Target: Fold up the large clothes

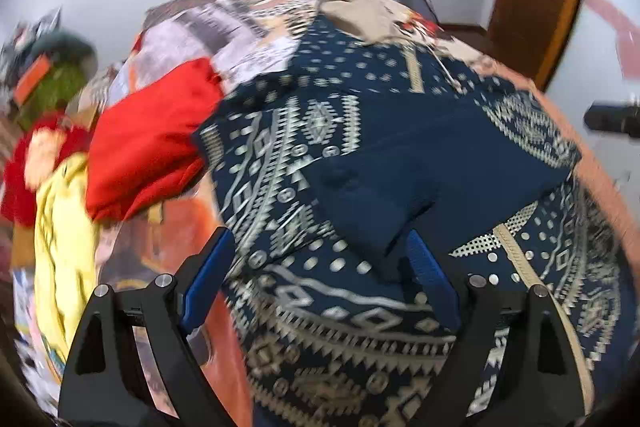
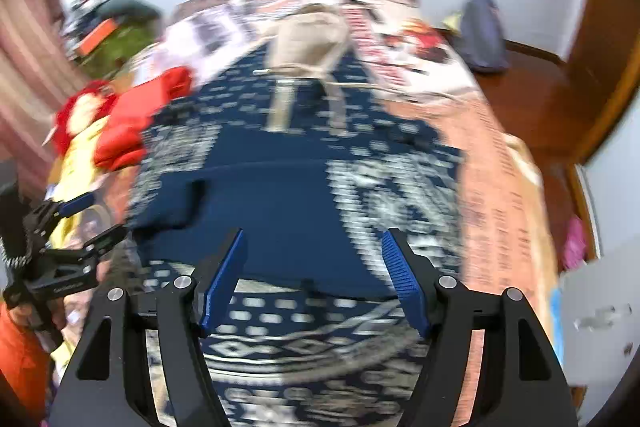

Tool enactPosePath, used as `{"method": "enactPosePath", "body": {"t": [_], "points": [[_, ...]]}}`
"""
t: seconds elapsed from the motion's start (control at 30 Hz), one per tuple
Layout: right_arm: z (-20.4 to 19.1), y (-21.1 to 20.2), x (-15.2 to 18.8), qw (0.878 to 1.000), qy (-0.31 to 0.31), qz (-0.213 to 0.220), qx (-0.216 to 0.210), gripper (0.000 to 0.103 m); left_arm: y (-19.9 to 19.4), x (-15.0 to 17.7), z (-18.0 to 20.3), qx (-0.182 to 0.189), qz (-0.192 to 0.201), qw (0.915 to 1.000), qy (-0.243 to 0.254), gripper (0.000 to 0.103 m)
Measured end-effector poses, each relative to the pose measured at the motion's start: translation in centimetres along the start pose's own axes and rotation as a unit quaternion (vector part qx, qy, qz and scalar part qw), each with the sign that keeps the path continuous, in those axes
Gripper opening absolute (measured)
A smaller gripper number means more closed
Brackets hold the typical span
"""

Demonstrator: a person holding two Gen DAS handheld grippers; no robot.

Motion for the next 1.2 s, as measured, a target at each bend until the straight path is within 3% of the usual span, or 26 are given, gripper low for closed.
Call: {"method": "enactPosePath", "body": {"t": [0.07,0.13,0.2,0.43,0.47,0.53,0.6,0.77,0.87,0.93,1.03,1.2], "points": [[2.5,1.0,0.4,0.999,0.028,-0.009,0.017,0.066,1.5,-0.2,0.8,-0.007,-0.01,0.9997,0.021,0.087],[4.3,2.2,0.9,0.998,0.052,-0.02,0.03,0.066,2.9,-0.3,1.4,-0.009,-0.021,0.9991,0.036,0.075],[6.0,2.8,1.5,0.997,0.068,-0.029,0.037,0.066,4.3,-0.3,1.6,-0.016,-0.036,0.9982,0.046,0.07],[8.5,7.6,3.7,0.988,0.123,-0.088,0.033,0.066,6.5,-0.8,1.3,-0.024,-0.034,0.9973,0.061,0.068],[8.5,8.3,4.1,0.987,0.125,-0.097,0.031,0.066,6.4,-0.9,1.1,-0.022,-0.031,0.9978,0.055,0.064],[7.9,8.6,4.2,0.989,0.113,-0.091,0.036,0.069,6.1,-1.1,0.4,-0.025,-0.032,0.9982,0.045,0.036],[7.1,8.6,4.2,0.991,0.091,-0.085,0.04,0.069,5.8,-1.3,-0.5,-0.025,-0.031,0.9988,0.029,0.018],[5.3,8.8,4.3,0.994,0.062,-0.086,0.041,0.069,2.5,-1.9,-3.7,0.024,0.012,0.9979,-0.059,0.017],[4.9,8.8,4.3,0.994,0.063,-0.085,0.041,0.069,1.6,-1.4,-4.9,0.04,0.018,0.9951,-0.089,0.018],[5.1,8.9,4.5,0.993,0.066,-0.086,0.041,0.069,1.6,-0.5,-5.8,0.038,0.009,0.9936,-0.106,0.029],[5.0,8.7,4.6,0.993,0.064,-0.085,0.043,0.069,2.1,1.7,-7.8,0.006,-0.012,0.9914,-0.13,0.048],[5.2,9.0,4.6,0.993,0.058,-0.088,0.051,0.069,2.9,4.9,-10.2,-0.027,-0.054,0.9872,-0.148,0.057]]}}
Point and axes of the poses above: each gripper's, at about its wrist camera, not at the fingertips, and y roughly the way its jaws point, z to its right, x to its underside, the point moved 7 cm from there along y, roughly the way its jaws point, and after that the axes turned 8 degrees about x, right-handed, at the moved point
